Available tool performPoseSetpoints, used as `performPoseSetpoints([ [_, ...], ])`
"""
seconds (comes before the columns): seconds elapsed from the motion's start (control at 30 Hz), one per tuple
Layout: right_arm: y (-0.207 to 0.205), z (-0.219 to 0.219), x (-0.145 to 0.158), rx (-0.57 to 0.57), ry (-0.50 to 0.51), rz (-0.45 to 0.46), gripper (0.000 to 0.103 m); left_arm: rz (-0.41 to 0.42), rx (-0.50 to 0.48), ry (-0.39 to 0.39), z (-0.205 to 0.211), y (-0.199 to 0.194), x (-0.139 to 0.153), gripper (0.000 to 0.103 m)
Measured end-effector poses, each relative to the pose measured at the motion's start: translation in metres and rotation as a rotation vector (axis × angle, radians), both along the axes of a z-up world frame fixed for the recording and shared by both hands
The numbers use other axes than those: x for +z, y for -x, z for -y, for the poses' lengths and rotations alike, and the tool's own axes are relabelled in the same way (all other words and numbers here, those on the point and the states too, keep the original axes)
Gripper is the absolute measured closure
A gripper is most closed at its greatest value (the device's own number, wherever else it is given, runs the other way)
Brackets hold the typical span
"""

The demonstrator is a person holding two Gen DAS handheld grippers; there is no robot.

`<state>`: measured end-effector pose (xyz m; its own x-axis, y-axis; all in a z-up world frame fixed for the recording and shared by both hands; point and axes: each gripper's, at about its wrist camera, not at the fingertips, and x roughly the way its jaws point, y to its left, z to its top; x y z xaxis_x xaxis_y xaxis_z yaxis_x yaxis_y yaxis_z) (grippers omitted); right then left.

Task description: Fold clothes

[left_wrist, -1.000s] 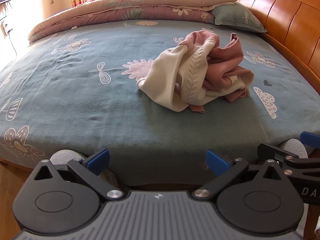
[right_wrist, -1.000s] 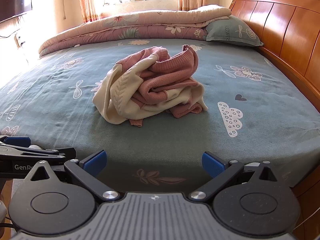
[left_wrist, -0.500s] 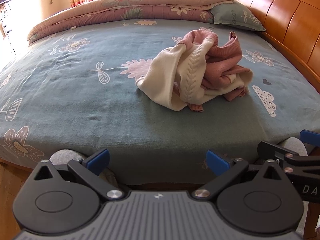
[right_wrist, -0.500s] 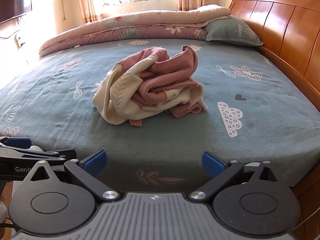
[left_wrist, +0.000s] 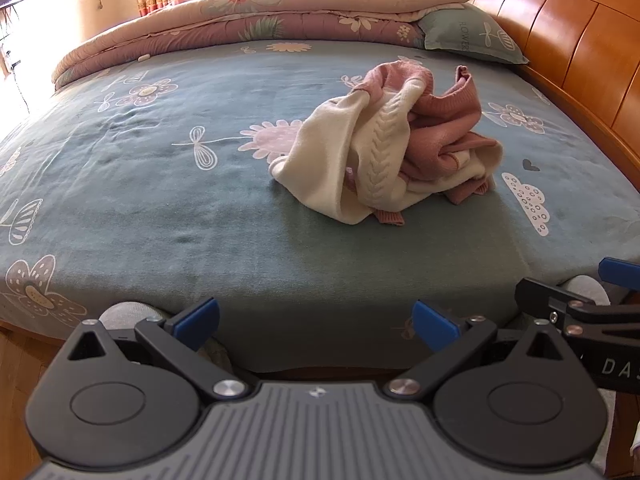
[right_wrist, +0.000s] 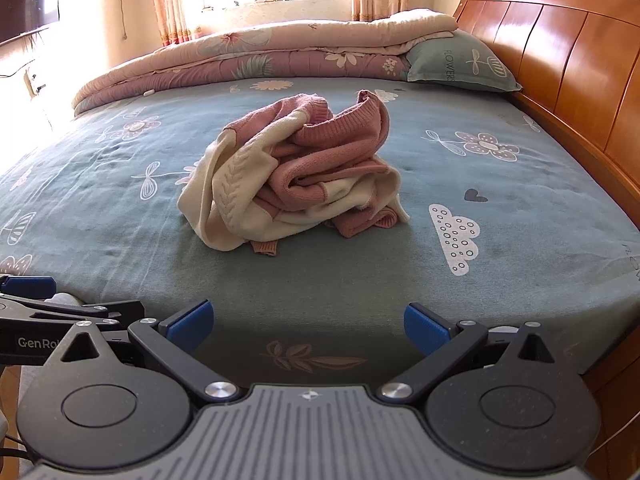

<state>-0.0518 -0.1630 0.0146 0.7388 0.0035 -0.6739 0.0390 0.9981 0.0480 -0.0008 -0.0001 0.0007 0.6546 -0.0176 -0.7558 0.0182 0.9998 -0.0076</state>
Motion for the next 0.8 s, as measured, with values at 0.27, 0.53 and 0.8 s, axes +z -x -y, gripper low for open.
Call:
performPoseSetpoints([
  [0.27, -0.0024, 0.0012, -0.0012, -0.004, 0.001, -0.011, 0.0, -0.004, 0.0, 0.008, -0.0023, -0.0012, 0.001, 0.001],
  [0.53, -0.0025, 0.0008, -0.0006, 0.0, 0.004, -0.013, 0.0, -0.001, -0.001, 0.011, -0.0028, -0.0003, 0.0015, 0.001],
  [0.8, -0.0016, 0.0013, -0.0006, -0.002, 0.002, -0.011, 0.0, 0.003, -0.006, 0.007, -0.0006, -0.0005, 0.0017, 0.001],
])
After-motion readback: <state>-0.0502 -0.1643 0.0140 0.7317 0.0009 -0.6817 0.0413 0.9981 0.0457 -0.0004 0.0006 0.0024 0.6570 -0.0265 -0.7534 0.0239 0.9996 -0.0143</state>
